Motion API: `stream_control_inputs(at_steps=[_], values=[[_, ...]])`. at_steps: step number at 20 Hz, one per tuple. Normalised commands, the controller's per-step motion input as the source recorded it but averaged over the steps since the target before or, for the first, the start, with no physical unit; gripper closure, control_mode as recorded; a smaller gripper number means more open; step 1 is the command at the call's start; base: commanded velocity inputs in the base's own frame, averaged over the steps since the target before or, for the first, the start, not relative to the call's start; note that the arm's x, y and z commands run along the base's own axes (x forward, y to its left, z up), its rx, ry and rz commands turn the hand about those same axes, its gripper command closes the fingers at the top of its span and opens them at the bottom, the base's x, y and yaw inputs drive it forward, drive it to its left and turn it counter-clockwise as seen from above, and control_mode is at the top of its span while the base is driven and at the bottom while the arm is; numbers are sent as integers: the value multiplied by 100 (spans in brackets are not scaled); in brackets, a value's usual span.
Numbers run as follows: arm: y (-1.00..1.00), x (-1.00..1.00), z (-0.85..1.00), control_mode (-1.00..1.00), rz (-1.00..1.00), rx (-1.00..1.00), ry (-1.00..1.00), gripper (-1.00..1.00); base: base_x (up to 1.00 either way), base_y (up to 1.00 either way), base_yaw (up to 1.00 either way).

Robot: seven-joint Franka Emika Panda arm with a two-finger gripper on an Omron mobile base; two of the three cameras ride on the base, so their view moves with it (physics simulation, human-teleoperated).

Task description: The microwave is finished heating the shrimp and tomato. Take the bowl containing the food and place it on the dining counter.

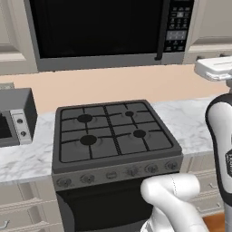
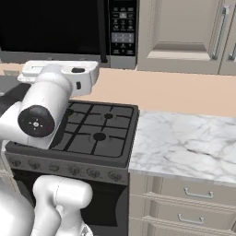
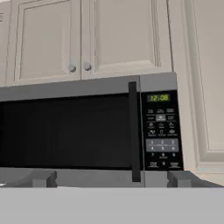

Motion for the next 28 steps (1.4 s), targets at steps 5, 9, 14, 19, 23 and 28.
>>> stream_control_inputs(at_steps=[5,9,14,19,23,28], values=[[0,21,24,-100,-1,0,-10,-100,0,0,0],[1,41,0,-100,0,0,1,-100,0,0,0],[2,66,0,-100,0,0,2,-100,0,0,0],[0,75,0,-100,0,0,5,-100,0,0,0],[0,72,0,-100,0,0,4,-100,0,0,0],[0,70,0,-100,0,0,4,-100,0,0,0]])
